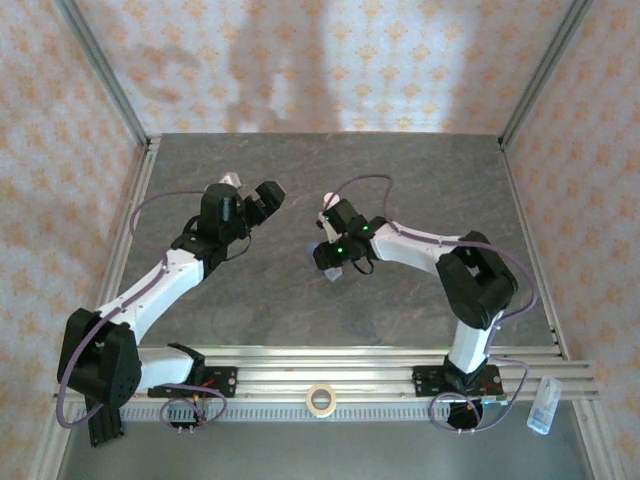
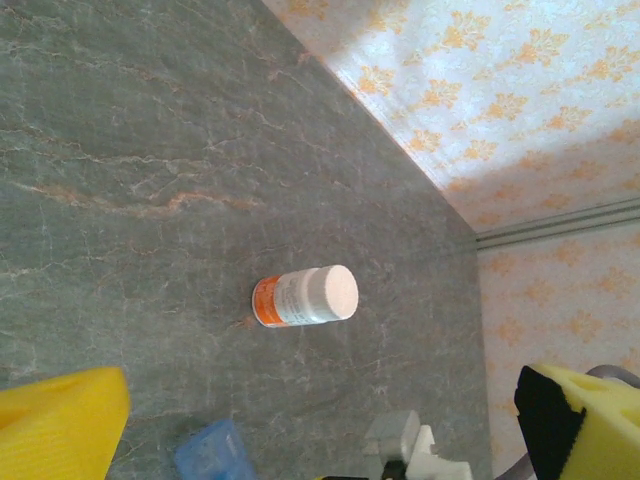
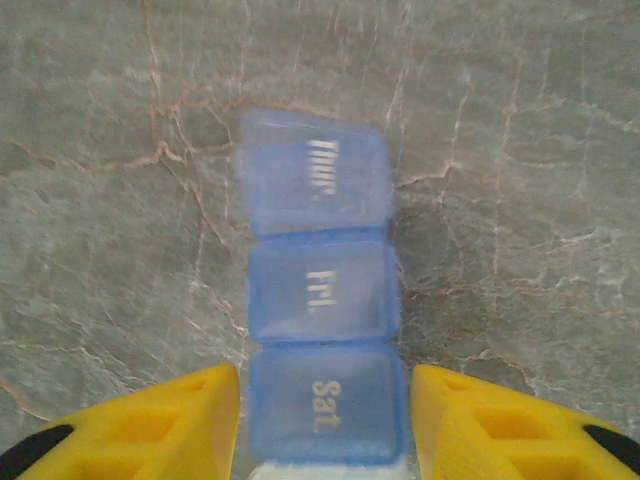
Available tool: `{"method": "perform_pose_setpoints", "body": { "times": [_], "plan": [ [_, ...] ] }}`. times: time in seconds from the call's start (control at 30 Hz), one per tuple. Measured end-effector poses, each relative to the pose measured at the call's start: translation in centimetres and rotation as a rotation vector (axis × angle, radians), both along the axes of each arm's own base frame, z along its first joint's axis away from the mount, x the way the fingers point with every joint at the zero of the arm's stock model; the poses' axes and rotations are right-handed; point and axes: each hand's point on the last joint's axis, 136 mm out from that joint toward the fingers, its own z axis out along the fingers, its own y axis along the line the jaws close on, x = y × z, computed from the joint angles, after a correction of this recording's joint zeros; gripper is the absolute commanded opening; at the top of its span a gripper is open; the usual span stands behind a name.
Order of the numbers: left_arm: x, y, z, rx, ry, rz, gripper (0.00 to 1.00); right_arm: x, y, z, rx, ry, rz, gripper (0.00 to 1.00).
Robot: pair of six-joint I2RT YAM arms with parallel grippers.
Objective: Sort the pills into containers
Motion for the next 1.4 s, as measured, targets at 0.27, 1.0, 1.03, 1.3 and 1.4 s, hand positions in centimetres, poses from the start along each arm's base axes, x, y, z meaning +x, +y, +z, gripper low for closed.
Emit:
{"method": "perform_pose_setpoints", "body": {
  "times": [0.27,1.0,1.03,1.3,1.4],
  "plan": [
    [0.0,0.1,-0.1,0.007,0.001,0.004,1.00,-0.4,0.4,-1.8,-0.106,-0.014,0.047,0.65],
    [0.4,-0.2,-2.3,0.039,0.047,-0.018,1.00,-2.7,-3.4,-2.0,-0.191,-0.042,0.000,0.82],
    [0.4,-0.2,-2.4,0.041,0.050,-0.019,1.00,-2.7,-3.4,-2.0,-0.193,-0.044,-0.001,0.82],
    [0.5,-0.4,-2.1,0.052,0.045,-0.034,1.00,-2.2,-3.9,-2.1,-0.220,-0.065,-0.023,0.83],
    [0.5,-0.4,-2.1,0.054,0.049,-0.036,1.00,-1.7,-4.5,-2.2,-0.230,-0.069,-0.040,0.83]
  ]
}}
